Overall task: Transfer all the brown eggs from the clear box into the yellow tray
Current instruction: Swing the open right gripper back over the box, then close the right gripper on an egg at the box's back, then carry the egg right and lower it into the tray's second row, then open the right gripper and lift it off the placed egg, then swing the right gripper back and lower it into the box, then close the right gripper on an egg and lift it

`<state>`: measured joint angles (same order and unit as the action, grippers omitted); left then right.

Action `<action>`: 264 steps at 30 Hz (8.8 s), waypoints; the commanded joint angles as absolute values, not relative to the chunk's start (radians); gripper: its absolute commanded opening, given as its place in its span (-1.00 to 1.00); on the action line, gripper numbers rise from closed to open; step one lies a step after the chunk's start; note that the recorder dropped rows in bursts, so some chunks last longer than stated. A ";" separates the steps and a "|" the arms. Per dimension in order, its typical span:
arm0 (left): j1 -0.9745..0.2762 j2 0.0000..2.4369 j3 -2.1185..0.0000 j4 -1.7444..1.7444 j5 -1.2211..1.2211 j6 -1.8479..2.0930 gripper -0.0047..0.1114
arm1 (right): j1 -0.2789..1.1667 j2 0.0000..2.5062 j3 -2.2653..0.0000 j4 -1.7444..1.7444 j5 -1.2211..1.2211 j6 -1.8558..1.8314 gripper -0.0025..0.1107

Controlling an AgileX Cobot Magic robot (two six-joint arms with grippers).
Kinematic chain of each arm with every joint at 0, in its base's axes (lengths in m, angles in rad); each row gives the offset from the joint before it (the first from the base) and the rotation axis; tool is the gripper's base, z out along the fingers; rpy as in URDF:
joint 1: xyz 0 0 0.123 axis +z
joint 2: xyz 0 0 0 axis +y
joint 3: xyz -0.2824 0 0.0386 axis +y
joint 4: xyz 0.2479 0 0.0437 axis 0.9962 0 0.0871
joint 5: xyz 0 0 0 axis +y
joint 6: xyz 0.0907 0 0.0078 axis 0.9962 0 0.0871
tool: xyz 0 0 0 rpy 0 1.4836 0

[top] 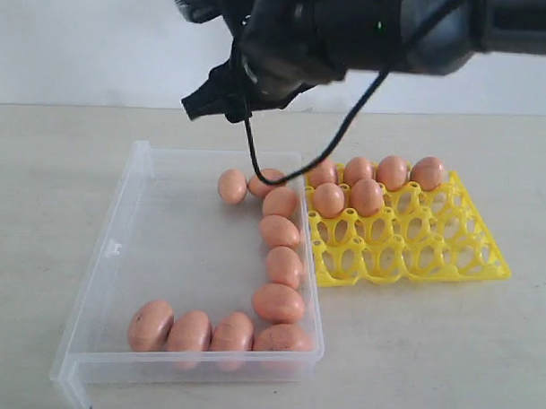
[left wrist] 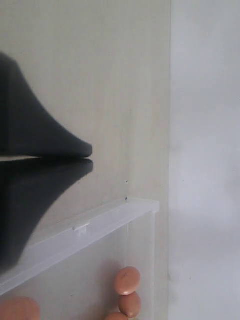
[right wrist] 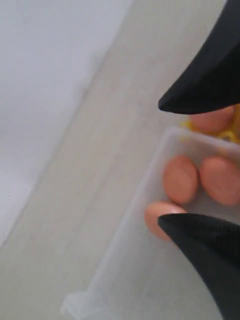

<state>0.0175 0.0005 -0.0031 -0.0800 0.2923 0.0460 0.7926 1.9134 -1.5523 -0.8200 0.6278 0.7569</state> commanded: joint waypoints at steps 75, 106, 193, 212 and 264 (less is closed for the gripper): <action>0.014 0.000 0.000 -0.085 0.285 0.045 -0.99 | 0.849 1.735 -1.367 -0.831 0.082 0.972 -0.96; 0.014 0.000 0.000 -0.009 0.259 0.045 0.02 | -0.155 2.057 -0.946 -1.316 -1.035 0.811 -0.96; 0.014 0.000 0.000 -0.010 0.325 0.015 -0.99 | 0.785 1.878 -1.456 -0.378 0.899 -0.259 -0.96; 0.014 0.000 0.000 -0.010 0.326 -0.056 -0.99 | 0.697 2.182 -1.796 -0.158 1.102 -0.534 0.12; 0.014 0.000 0.000 -0.010 0.344 0.016 -0.99 | 0.725 2.133 -1.755 -0.100 0.325 0.037 -0.96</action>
